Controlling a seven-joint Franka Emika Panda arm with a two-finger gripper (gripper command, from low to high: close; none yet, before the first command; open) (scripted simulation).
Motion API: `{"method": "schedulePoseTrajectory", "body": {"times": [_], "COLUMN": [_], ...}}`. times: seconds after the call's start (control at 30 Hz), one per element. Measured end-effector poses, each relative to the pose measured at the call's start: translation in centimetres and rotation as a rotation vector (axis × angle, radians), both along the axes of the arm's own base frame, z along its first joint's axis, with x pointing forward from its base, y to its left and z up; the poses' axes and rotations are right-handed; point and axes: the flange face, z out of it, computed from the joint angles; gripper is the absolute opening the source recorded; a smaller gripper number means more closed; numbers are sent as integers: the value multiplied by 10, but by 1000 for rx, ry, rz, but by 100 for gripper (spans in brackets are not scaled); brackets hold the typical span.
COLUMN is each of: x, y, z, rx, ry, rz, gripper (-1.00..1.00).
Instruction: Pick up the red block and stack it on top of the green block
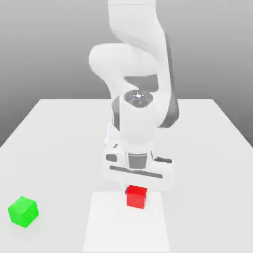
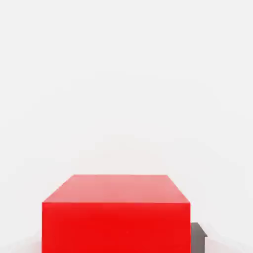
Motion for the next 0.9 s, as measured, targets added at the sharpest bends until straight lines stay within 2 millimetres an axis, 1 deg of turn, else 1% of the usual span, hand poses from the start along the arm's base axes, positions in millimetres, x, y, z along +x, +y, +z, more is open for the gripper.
{"method": "schedulePoseTrajectory", "body": {"times": [0.2, 0.23, 0.27, 0.3, 0.37, 0.43, 0.5, 0.6, 0.63, 0.67, 0.77, 0.8, 0.9], "x": [0, 4, 12, 21, 38, 50, 55, 49, 49, 50, 50, 50, 50], "y": [1, -8, -23, -45, -93, -140, -194, -276, -290, -296, -301, -301, -301], "z": [48, 54, 59, 62, 69, 75, 81, 91, 89, 81, 45, 36, 36], "rx": [-1, 1, 4, 7, 13, 15, 14, 6, 4, 3, 1, 0, 0], "ry": [0, 0, 1, 1, 2, 1, 0, 0, 0, 0, 0, 1, 1], "rz": [2, -18, -53, -101, -195, -274, -358, -477, -492, -495, -499, -500, -500], "gripper": [-100, -100, -100, -100, -100, -100, -100, -100, -100, -100, -100, 100, 100]}}
